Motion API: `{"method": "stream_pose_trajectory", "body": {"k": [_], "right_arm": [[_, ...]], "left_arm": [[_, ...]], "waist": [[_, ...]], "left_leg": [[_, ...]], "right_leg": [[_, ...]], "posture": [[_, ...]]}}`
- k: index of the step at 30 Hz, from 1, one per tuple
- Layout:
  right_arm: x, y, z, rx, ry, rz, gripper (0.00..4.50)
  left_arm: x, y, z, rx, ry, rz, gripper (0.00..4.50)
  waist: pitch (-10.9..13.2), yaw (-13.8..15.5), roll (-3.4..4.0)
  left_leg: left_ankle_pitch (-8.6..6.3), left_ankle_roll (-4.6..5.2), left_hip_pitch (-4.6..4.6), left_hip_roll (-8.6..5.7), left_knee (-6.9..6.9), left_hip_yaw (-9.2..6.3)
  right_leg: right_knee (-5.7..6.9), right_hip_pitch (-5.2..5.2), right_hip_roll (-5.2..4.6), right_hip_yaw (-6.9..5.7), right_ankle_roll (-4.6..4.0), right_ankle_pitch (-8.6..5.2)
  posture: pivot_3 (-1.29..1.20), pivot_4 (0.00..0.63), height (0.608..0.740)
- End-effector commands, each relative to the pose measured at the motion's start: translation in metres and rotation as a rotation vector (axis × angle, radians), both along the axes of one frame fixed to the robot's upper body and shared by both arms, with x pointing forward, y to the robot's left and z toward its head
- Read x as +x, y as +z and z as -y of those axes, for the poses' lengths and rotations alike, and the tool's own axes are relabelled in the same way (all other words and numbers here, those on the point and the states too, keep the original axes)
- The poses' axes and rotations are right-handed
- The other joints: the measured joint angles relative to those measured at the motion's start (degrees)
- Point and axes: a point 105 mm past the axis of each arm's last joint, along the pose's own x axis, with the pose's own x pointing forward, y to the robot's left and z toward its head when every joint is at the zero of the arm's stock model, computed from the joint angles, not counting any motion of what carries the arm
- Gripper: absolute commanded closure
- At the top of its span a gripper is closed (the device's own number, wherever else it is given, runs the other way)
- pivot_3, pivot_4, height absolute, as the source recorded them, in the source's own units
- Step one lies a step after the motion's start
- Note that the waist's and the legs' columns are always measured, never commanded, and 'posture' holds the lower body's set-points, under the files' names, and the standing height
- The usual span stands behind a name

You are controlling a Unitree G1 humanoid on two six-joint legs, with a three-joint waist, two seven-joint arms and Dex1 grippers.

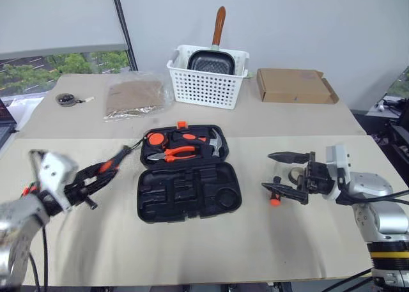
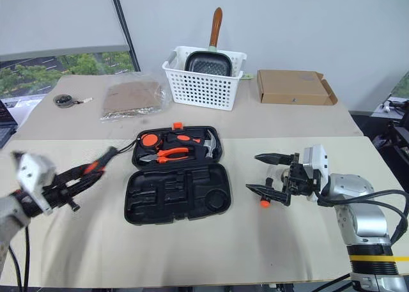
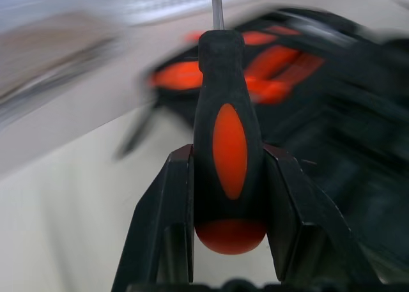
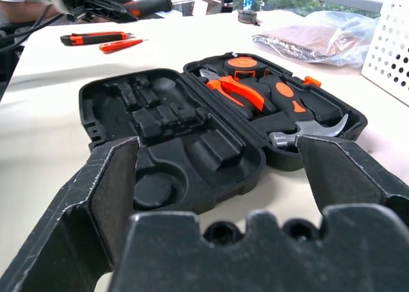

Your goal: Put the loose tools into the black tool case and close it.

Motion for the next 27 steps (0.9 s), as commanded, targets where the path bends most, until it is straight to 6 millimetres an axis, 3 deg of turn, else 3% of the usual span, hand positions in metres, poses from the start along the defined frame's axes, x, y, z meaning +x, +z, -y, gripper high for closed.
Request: {"method": "stream_pose_trajectory", "body": {"k": [1, 4, 13, 27], "right_arm": [[0.0, 0.012, 0.005, 0.012, -0.017, 0.044, 0.0], [-0.005, 0.009, 0.016, 0.002, -0.06, 0.046, 0.0], [-0.022, 0.002, 0.023, 0.008, -0.13, 0.04, 0.0], [-0.021, 0.003, 0.024, 0.005, -0.142, 0.044, 0.0]], "left_arm": [[0.004, -0.008, 0.011, 0.136, -0.233, -0.032, 3.56], [0.025, -0.008, 0.025, 0.211, -0.373, -0.028, 3.56], [0.055, -0.013, 0.052, 0.317, -0.545, -0.054, 3.56], [0.063, -0.027, 0.041, 0.338, -0.432, -0.079, 3.56]], "waist": [[0.0, -0.15, 0.0], [0.0, -0.13, 0.0], [0.01, -0.2, -0.03], [0.02, -1.46, -0.04]], "left_leg": [[0.01, 0.02, -0.04, 0.01, 0.0, 0.02], [0.15, 0.28, -0.15, 0.04, -0.03, 0.1], [0.17, 0.28, -0.19, 0.0, 0.07, 0.15], [0.15, 0.32, 0.01, 0.07, 0.17, 0.04]], "right_leg": [[-0.02, -0.06, 0.02, 0.0, 0.01, 0.01], [-0.03, -0.19, 0.06, 0.03, 0.04, 0.02], [-0.02, -0.09, 0.14, 0.03, 0.08, 0.02], [0.07, 0.07, 0.15, 0.1, 0.12, 0.04]], "posture": [[0.0, 0.15, 0.7], [0.0, 0.15, 0.7], [0.0, 0.15, 0.7], [0.0, 0.15, 0.7]]}}
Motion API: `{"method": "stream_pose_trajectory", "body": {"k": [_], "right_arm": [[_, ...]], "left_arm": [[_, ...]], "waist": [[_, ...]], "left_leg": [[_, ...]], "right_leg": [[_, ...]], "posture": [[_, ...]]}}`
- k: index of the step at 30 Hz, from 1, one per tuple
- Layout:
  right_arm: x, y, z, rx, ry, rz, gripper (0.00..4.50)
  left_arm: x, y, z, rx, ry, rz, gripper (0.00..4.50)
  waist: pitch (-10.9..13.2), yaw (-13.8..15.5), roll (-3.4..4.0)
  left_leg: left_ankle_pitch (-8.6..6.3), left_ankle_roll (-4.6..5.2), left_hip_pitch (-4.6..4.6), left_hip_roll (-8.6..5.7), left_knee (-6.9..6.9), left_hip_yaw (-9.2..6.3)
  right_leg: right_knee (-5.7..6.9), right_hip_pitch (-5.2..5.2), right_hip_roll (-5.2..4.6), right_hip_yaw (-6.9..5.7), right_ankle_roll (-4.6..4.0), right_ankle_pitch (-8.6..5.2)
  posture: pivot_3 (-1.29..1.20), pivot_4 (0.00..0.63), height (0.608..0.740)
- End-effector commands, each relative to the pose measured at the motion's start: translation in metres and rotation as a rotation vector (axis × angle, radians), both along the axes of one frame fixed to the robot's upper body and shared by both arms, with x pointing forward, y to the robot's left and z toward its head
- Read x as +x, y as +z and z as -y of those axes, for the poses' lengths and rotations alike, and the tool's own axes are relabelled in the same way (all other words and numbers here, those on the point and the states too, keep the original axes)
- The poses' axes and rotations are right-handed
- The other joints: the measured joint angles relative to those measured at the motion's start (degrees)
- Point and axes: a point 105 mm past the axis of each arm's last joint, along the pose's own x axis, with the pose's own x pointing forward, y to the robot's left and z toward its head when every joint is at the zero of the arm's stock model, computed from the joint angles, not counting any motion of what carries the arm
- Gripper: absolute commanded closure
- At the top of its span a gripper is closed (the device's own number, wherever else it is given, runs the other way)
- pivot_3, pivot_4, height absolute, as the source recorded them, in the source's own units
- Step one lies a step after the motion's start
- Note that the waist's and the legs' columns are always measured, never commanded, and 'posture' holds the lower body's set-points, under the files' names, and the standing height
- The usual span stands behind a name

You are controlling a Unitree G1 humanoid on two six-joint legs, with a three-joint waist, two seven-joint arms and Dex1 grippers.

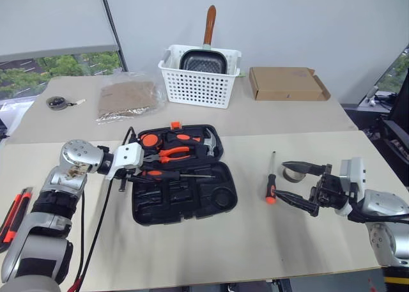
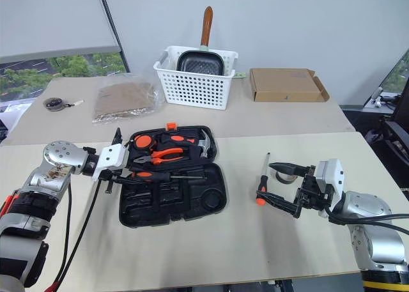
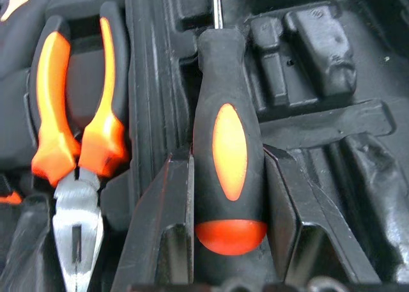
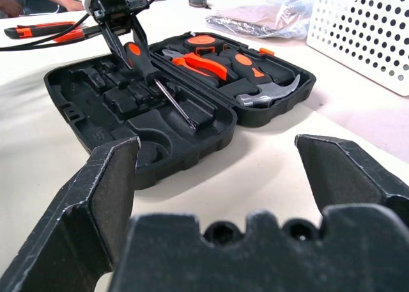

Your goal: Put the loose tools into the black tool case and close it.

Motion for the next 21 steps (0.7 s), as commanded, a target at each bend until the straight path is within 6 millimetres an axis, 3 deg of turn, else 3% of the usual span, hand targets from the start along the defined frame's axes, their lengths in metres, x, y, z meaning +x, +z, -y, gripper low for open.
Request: {"method": "stream_pose_trajectory", "body": {"k": [1, 17, 18, 21], "right_arm": [[0.001, 0.015, 0.0, 0.006, 0.013, 0.064, 0.0], [0.003, 0.012, 0.004, -0.001, 0.032, 0.056, 0.0], [0.003, 0.012, 0.004, -0.001, 0.033, 0.056, 0.0], [0.004, 0.012, 0.004, 0.0, 0.033, 0.058, 0.0]], "left_arm": [[0.003, 0.004, -0.006, -0.02, 0.065, 0.038, 3.56], [-0.002, -0.013, -0.012, -0.015, 0.137, -0.01, 3.56], [-0.002, -0.014, -0.012, -0.019, 0.14, -0.011, 2.76], [-0.002, -0.014, -0.011, -0.032, 0.149, -0.016, 1.95]], "waist": [[0.0, -0.01, 0.0], [-0.01, 0.03, 0.02], [-0.01, 0.02, 0.02], [-0.01, 0.06, 0.02]], "left_leg": [[0.0, 0.0, 0.02, -0.01, -0.01, 0.0], [0.02, -0.01, 0.16, 0.01, 0.04, -0.04], [0.02, -0.02, 0.16, 0.02, 0.04, -0.04], [0.02, -0.02, 0.17, 0.02, 0.04, -0.03]], "right_leg": [[0.0, 0.01, -0.01, 0.0, 0.0, 0.0], [0.13, 0.1, -0.01, 0.01, -0.01, 0.0], [0.13, 0.1, -0.01, 0.0, -0.01, 0.0], [0.14, 0.09, -0.01, 0.01, -0.01, 0.0]], "posture": [[0.0, 0.15, 0.7], [0.0, 0.15, 0.7], [0.0, 0.15, 0.7], [0.0, 0.15, 0.7]]}}
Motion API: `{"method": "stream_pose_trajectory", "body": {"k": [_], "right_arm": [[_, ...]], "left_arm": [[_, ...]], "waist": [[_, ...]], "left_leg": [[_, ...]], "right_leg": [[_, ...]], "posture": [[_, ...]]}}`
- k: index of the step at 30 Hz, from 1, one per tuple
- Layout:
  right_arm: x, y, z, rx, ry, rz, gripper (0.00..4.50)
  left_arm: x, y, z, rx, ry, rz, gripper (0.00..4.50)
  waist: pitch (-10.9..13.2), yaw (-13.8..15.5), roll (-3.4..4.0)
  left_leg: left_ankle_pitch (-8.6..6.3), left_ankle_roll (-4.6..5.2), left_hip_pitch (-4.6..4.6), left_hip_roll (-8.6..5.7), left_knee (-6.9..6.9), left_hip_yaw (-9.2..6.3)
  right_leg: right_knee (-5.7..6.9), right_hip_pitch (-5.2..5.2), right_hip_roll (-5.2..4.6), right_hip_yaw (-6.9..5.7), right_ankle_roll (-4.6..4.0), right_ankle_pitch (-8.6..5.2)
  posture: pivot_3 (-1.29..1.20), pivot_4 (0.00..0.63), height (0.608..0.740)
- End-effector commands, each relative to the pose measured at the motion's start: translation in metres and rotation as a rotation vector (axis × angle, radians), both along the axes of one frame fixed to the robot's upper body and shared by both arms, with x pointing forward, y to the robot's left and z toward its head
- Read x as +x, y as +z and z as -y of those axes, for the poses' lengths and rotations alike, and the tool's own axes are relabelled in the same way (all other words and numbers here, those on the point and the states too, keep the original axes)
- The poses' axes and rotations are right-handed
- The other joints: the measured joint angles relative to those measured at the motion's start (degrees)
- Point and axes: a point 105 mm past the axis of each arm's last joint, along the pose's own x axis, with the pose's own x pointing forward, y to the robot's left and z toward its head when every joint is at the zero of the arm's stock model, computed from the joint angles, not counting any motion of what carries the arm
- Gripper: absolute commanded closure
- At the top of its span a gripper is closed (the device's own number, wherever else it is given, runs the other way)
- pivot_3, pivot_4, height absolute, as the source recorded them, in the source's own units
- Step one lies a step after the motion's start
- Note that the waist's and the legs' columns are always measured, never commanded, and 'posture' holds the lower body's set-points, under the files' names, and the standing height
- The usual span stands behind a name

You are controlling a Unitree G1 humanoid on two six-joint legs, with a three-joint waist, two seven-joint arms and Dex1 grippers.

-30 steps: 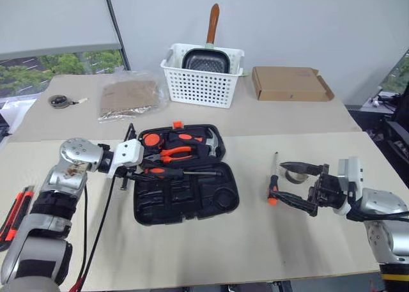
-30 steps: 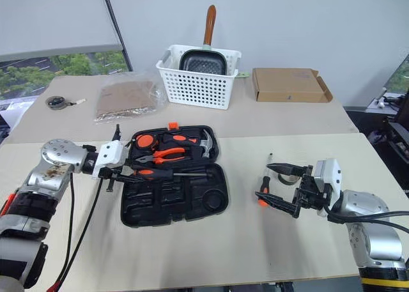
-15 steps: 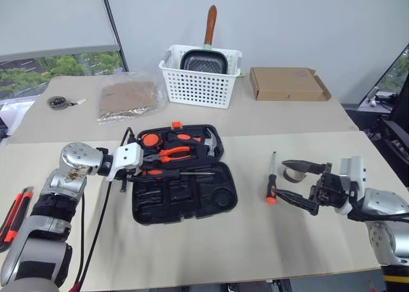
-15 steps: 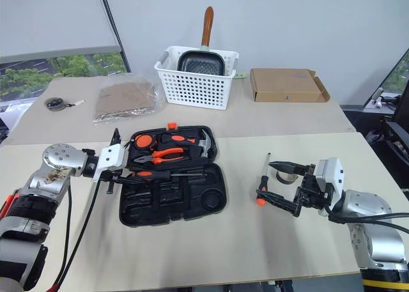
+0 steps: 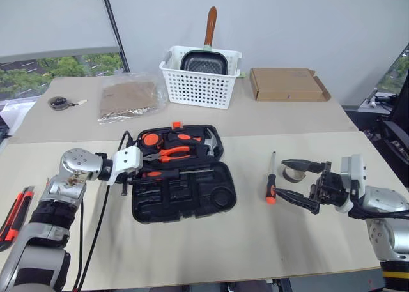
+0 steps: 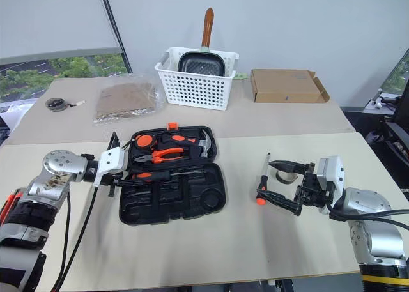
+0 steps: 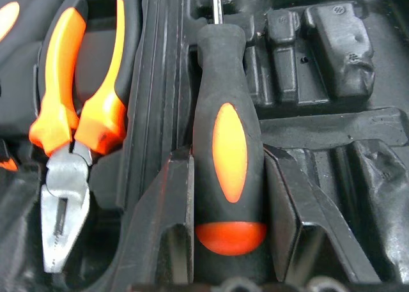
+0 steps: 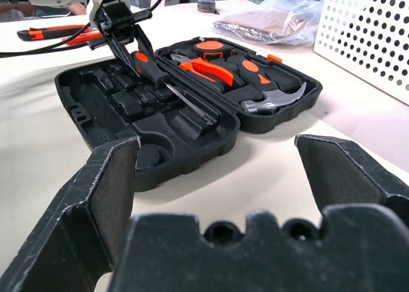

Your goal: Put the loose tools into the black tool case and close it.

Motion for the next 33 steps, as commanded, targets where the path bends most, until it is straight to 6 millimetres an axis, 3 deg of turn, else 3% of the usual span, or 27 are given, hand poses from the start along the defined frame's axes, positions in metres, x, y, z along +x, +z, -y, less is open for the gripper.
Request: {"method": "stream_pose_trajectory", "body": {"k": [1, 4, 6, 10, 21, 33], "right_arm": [[0.001, 0.01, 0.003, 0.0, 0.001, 0.052, 0.0], [0.001, 0.009, 0.003, 0.001, 0.001, 0.054, 0.0], [0.002, 0.009, 0.004, 0.0, 0.001, 0.056, 0.0], [0.002, 0.01, 0.004, 0.0, 0.001, 0.058, 0.0], [0.001, 0.013, 0.002, 0.0, -0.001, 0.064, 0.0], [0.0, 0.011, 0.0, 0.012, -0.007, 0.061, 0.0]], "left_arm": [[0.002, 0.0, -0.005, 0.002, 0.042, -0.002, 1.57], [0.002, -0.001, -0.006, -0.004, 0.05, -0.009, 0.49], [0.002, 0.0, -0.007, -0.008, 0.055, -0.013, 0.03], [0.002, 0.005, -0.007, -0.032, 0.064, -0.004, 0.03], [-0.012, 0.048, 0.01, -0.198, 0.057, 0.066, 0.03], [-0.012, 0.055, 0.027, -0.29, 0.184, 0.1, 0.03]], "waist": [[-0.01, 0.13, 0.01], [-0.01, 0.23, 0.02], [-0.04, 0.37, 0.07], [-0.07, 0.5, 0.12], [-0.06, 0.15, 0.1], [-0.06, 0.02, 0.1]], "left_leg": [[0.0, 0.0, 0.01, 0.0, 0.01, -0.01], [0.01, -0.01, 0.01, 0.0, 0.04, -0.02], [0.01, 0.0, 0.03, -0.01, 0.06, -0.02], [0.02, 0.01, 0.07, -0.01, 0.09, -0.03], [-0.02, 0.07, -0.17, -0.06, 0.06, -0.01], [-0.02, 0.06, -0.08, -0.07, 0.04, -0.03]], "right_leg": [[0.0, 0.02, 0.0, -0.01, 0.0, 0.0], [0.04, 0.01, -0.01, -0.01, 0.0, 0.0], [0.06, 0.04, -0.04, -0.01, 0.0, 0.0], [0.12, 0.05, -0.06, -0.01, 0.0, 0.0], [-0.11, -0.03, -0.07, -0.02, 0.0, 0.0], [-0.07, 0.02, -0.09, 0.01, 0.02, 0.0]], "posture": [[0.0, 0.15, 0.7], [0.0, 0.15, 0.7], [0.0, 0.15, 0.7], [0.0, 0.15, 0.7], [0.0, 0.15, 0.7], [0.0, 0.15, 0.7]]}}
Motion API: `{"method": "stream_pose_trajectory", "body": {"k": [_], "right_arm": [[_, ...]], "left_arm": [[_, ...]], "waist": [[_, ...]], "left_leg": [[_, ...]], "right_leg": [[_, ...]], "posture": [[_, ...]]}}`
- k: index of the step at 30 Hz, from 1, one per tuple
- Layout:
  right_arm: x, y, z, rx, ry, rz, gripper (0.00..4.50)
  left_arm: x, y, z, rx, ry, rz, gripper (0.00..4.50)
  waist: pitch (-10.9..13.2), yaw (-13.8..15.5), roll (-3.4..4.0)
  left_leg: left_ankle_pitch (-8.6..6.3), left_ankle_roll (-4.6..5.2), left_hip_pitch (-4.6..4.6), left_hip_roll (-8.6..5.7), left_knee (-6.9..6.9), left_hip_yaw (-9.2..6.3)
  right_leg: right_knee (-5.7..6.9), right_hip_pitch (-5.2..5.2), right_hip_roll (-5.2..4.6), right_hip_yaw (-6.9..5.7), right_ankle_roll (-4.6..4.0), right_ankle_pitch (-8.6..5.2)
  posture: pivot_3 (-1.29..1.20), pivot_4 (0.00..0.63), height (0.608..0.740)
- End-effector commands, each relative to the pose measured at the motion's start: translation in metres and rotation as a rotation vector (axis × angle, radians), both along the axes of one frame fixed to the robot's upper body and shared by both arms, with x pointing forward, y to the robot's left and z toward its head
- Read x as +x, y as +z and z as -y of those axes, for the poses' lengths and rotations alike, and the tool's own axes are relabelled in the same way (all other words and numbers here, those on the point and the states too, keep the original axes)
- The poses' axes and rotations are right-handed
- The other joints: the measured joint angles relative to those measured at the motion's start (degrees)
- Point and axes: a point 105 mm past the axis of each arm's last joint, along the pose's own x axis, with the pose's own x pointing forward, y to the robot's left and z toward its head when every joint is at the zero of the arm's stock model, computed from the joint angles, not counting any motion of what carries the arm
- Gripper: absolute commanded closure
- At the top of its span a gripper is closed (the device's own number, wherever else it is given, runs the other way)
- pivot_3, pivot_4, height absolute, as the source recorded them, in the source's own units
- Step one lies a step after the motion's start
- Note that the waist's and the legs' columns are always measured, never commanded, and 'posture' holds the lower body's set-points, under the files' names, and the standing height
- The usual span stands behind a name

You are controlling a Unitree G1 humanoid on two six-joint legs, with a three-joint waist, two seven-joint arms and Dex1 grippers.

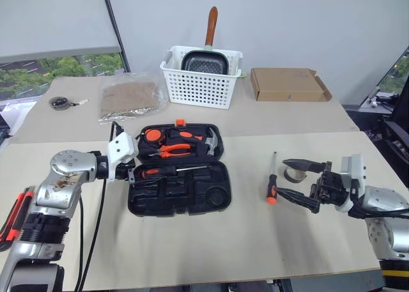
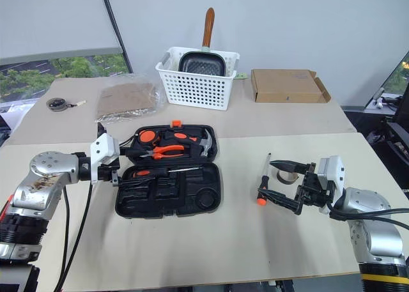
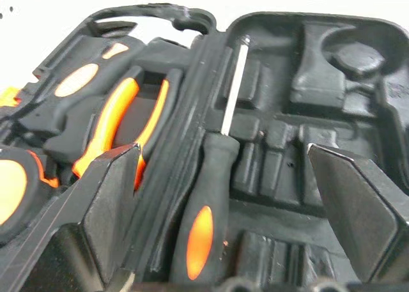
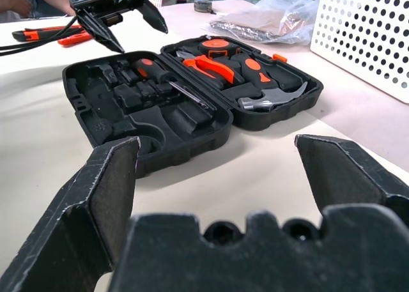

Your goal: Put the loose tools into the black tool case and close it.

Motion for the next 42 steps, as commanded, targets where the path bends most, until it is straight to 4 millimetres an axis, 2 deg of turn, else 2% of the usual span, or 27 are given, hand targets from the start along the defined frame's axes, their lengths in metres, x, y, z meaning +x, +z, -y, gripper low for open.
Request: {"method": "stream_pose_trajectory", "body": {"k": [1, 8, 13, 18, 23, 24, 25, 29, 35, 38, 42], "right_arm": [[-0.003, 0.012, -0.001, 0.005, 0.006, 0.061, 0.0], [-0.005, 0.01, -0.002, 0.012, -0.001, 0.058, 0.0], [-0.006, 0.011, -0.001, 0.011, -0.008, 0.062, 0.0], [-0.007, 0.01, 0.0, 0.011, -0.014, 0.06, 0.0], [-0.004, 0.011, -0.002, 0.011, -0.012, 0.066, 0.0], [-0.004, 0.011, -0.002, 0.011, -0.01, 0.067, 0.0], [-0.003, 0.011, -0.003, 0.012, -0.009, 0.069, 0.0], [-0.002, 0.01, -0.005, 0.015, -0.006, 0.072, 0.0], [-0.006, 0.007, -0.003, 0.019, -0.015, 0.074, 0.0], [-0.008, 0.006, -0.004, 0.024, -0.022, 0.074, 0.0], [-0.01, 0.004, -0.004, 0.027, -0.03, 0.072, 0.0]], "left_arm": [[-0.004, 0.01, 0.005, -0.032, 0.033, 0.038, 0.03], [-0.004, -0.005, 0.012, -0.067, 0.152, 0.034, 0.03], [-0.001, -0.007, 0.015, -0.146, 0.263, 0.0, 0.03], [-0.002, -0.001, 0.018, -0.284, 0.374, -0.012, 0.03], [0.0, -0.008, 0.017, -0.312, 0.476, -0.04, 0.03], [0.0, -0.011, 0.019, -0.305, 0.482, -0.048, 0.53], [0.001, -0.014, 0.02, -0.291, 0.487, -0.051, 0.72], [-0.004, -0.025, 0.026, -0.239, 0.476, -0.07, 2.25], [-0.002, -0.031, 0.021, -0.197, 0.518, -0.075, 4.42], [0.002, -0.031, 0.018, -0.2, 0.549, -0.083, 4.42], [0.001, -0.04, 0.021, -0.146, 0.539, -0.12, 4.42]], "waist": [[0.0, -0.03, 0.0], [0.01, -0.01, -0.01], [0.01, 0.11, -0.01], [0.01, 0.07, -0.01], [0.01, 0.06, -0.03], [0.01, 0.06, -0.02], [0.01, 0.07, -0.03], [0.01, 0.06, -0.02], [0.01, 0.08, -0.02], [0.01, 0.22, -0.02], [0.01, 0.31, -0.02]], "left_leg": [[0.0, 0.0, -0.01, 0.0, 0.0, 0.0], [0.01, -0.01, 0.02, -0.01, -0.02, 0.02], [0.01, -0.02, 0.06, -0.01, -0.01, -0.01], [0.01, -0.02, 0.03, 0.0, -0.03, -0.01], [0.02, -0.03, 0.08, -0.02, -0.02, 0.0], [0.03, -0.05, 0.1, -0.02, -0.02, -0.01], [0.03, -0.05, 0.13, -0.02, -0.02, -0.01], [0.04, -0.07, 0.16, -0.02, -0.02, -0.02], [0.03, -0.06, 0.09, -0.02, -0.04, -0.02], [0.03, -0.05, 0.08, -0.02, -0.03, -0.02], [0.03, -0.05, 0.1, -0.04, -0.02, -0.02]], "right_leg": [[-0.01, 0.0, 0.0, 0.0, 0.0, 0.0], [-0.01, 0.02, 0.0, 0.02, 0.0, 0.0], [0.01, 0.06, -0.01, 0.01, 0.02, 0.02], [-0.03, 0.05, 0.01, 0.02, 0.02, 0.02], [-0.01, 0.09, -0.01, 0.04, 0.03, 0.03], [0.01, 0.09, -0.01, 0.04, 0.03, 0.03], [0.03, 0.1, -0.01, 0.04, 0.03, 0.03], [0.06, 0.11, 0.0, 0.05, 0.03, 0.03], [0.0, 0.07, 0.01, 0.04, 0.02, 0.03], [-0.02, 0.08, 0.0, 0.03, 0.02, 0.03], [0.01, 0.09, -0.03, 0.04, 0.03, 0.03]], "posture": [[0.0, 0.15, 0.7], [0.0, 0.15, 0.7], [0.0, 0.15, 0.7], [0.0, 0.15, 0.7], [0.0, 0.15, 0.7], [0.0, 0.15, 0.7], [0.0, 0.15, 0.7], [0.0, 0.15, 0.7], [0.0, 0.15, 0.7], [0.0, 0.15, 0.7], [0.0, 0.15, 0.7]]}}
